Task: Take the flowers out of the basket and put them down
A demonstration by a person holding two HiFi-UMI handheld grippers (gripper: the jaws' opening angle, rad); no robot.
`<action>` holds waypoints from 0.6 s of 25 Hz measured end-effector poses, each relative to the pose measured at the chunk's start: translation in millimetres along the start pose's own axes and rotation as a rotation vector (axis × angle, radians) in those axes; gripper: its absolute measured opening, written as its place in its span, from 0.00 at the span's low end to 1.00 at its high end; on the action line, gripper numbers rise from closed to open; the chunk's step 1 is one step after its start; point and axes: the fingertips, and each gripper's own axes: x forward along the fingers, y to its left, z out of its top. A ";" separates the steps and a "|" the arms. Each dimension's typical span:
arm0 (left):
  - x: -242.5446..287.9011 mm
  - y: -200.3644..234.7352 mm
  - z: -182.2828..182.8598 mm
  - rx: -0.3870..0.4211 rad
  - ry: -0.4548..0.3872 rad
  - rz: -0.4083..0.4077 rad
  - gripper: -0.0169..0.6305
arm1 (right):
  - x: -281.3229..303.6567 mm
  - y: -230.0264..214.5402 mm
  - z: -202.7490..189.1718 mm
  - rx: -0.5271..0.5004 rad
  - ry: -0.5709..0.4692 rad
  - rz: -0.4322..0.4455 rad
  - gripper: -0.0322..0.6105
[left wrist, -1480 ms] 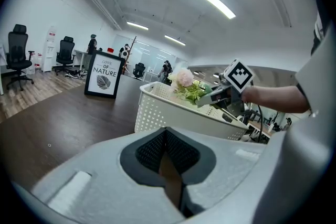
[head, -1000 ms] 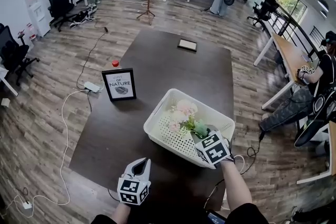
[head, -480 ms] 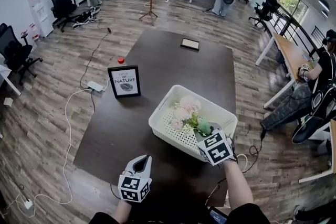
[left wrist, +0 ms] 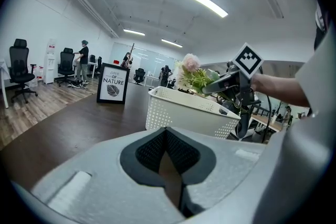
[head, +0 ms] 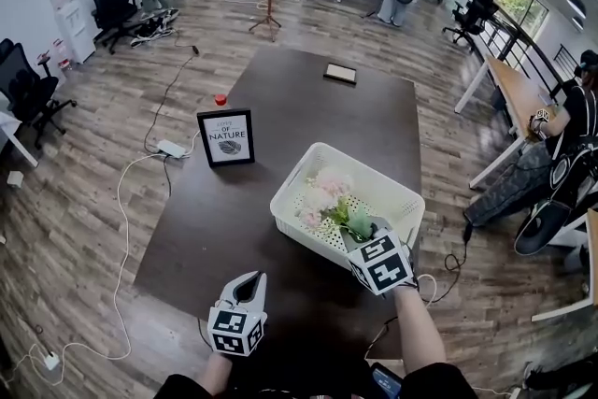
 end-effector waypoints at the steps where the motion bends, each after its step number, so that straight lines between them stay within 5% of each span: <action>1: -0.9 1.9 0.3 0.001 -0.001 -0.001 0.04 | 0.2 3.6 2.6 0.000 -0.003 0.003 0.14; 15: -19.6 24.0 -1.0 0.003 -0.006 0.001 0.04 | 5.5 56.1 11.0 0.020 -0.015 0.045 0.14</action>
